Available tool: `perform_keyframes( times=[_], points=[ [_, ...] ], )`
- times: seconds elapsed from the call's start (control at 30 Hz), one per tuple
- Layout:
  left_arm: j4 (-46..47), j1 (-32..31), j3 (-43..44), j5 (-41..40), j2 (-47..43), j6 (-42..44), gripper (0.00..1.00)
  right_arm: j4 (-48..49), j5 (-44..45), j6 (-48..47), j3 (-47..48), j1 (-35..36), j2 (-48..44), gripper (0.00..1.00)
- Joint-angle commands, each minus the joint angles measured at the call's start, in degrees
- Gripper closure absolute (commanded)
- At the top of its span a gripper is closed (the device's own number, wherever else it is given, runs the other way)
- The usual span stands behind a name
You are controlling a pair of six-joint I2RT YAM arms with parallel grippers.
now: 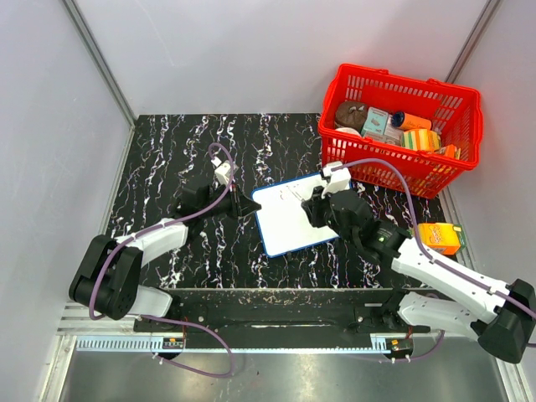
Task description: Write a sentence on the whiteboard
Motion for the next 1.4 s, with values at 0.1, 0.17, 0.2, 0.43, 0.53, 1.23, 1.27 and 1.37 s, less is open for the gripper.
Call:
perform_keyframes(
  times=[0.1,0.17,0.2,0.43,0.53,1.23,1.27,1.37],
  points=[
    [-0.1,0.4,1.0,-8.1,0.8,8.8,1.00,0.6,0.6,-0.8,0.8,-0.2,2.5,1.00],
    [-0.1,0.4,1.0,-8.0,0.9,8.8,1.00,1.0,0.3,-0.9,0.7,-0.2,3.0,1.00],
    [-0.1,0.4,1.0,-8.1,0.8,8.8,1.00,1.1,-0.1,-0.9,0.7,-0.1,3.1,1.00],
    [-0.1,0.4,0.9,-8.1,0.8,8.8,1.00,1.2,-1.0,-0.9,0.8,-0.2,4.5,1.00],
    [-0.1,0.4,1.1,-8.1,0.8,8.8,1.00,1.2,-1.3,-0.6,0.4,-0.2,5.0,1.00],
    [-0.1,0.3,1.1,-8.0,0.8,8.8,1.00,-0.2,-2.9,1.1,-2.6,-0.2,4.2,1.00],
    [-0.2,0.3,1.1,-8.0,0.8,8.8,1.00,-0.2,-3.2,1.1,-2.7,-0.2,4.0,1.00],
    [-0.2,0.2,1.1,-8.2,0.7,8.9,1.00,-0.5,-3.7,1.3,-3.1,-0.2,3.9,1.00]
  ],
)
